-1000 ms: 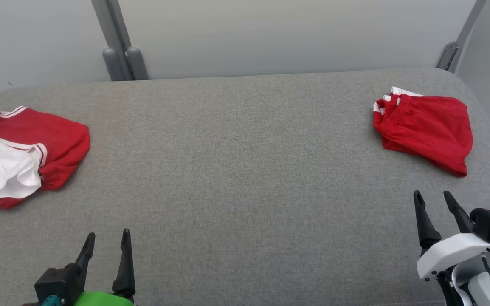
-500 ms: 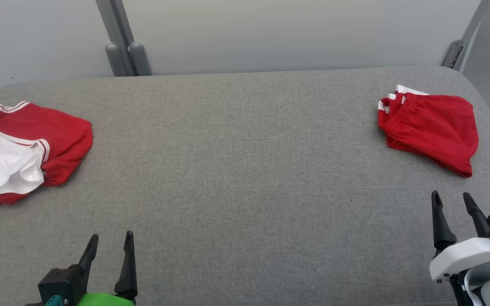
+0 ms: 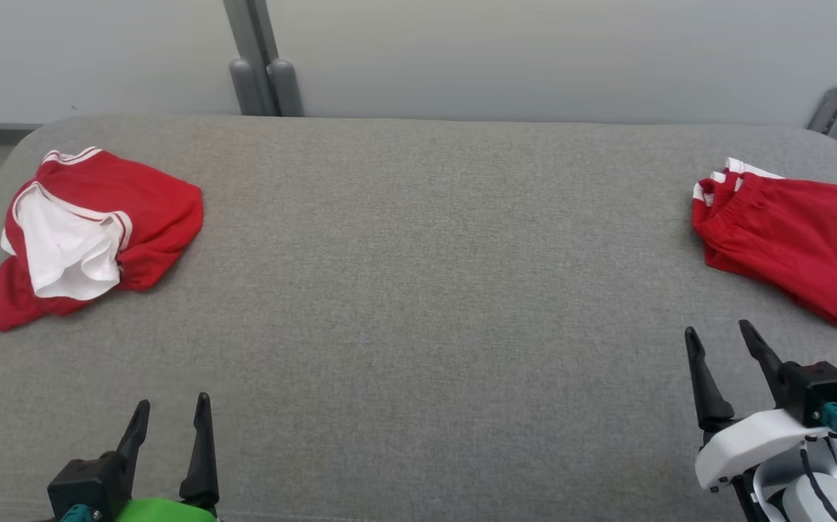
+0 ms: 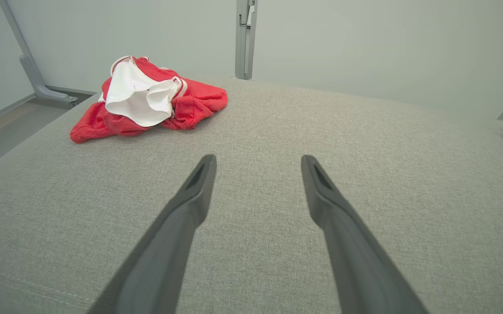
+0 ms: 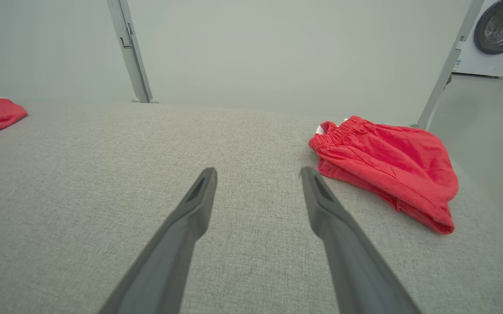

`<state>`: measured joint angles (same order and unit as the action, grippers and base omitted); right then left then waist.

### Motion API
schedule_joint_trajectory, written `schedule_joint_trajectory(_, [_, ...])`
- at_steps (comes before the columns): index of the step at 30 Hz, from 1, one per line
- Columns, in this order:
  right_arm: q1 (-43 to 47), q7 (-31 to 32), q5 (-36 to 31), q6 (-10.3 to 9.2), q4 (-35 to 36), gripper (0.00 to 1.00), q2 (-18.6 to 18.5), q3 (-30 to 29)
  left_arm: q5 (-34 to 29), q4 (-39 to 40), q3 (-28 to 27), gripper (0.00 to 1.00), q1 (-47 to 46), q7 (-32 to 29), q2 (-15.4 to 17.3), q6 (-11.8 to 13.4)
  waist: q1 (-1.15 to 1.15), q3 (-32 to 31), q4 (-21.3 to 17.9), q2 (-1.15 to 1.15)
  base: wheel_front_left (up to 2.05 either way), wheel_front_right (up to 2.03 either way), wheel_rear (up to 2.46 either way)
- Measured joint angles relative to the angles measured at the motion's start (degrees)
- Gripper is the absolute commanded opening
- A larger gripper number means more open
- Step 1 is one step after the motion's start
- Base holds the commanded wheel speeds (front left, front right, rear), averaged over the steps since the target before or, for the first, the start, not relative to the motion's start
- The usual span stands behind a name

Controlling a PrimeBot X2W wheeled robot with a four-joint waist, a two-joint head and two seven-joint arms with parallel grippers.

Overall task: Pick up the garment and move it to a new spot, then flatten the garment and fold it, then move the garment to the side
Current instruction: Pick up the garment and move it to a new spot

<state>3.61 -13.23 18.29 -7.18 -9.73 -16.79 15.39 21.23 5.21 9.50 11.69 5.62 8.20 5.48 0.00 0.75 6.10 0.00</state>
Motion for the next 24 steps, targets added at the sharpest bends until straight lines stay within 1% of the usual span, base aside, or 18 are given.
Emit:
schedule_joint_trajectory(7, [-2.3,1.4,-2.1,0.31,0.5,1.00,0.1,3.9,0.0,-0.3,-1.8,1.00,0.0,0.6,0.2,0.0,0.00,-0.5,4.0,0.00,0.00,0.00,0.00])
schedule_joint_trajectory(13, [-3.5,2.2,-4.0,2.12,0.6,1.00,0.4,7.0,0.0,-0.5,-2.8,1.00,0.1,0.6,0.5,0.1,0.00,-0.9,8.1,0.00,0.00,0.00,0.00])
schedule_joint_trajectory(24, [-4.2,3.0,-4.3,3.12,-1.3,1.00,1.5,8.8,0.0,-0.8,-4.0,1.00,0.3,0.6,1.1,0.1,0.00,-1.9,15.9,0.00,0.00,0.00,0.00])
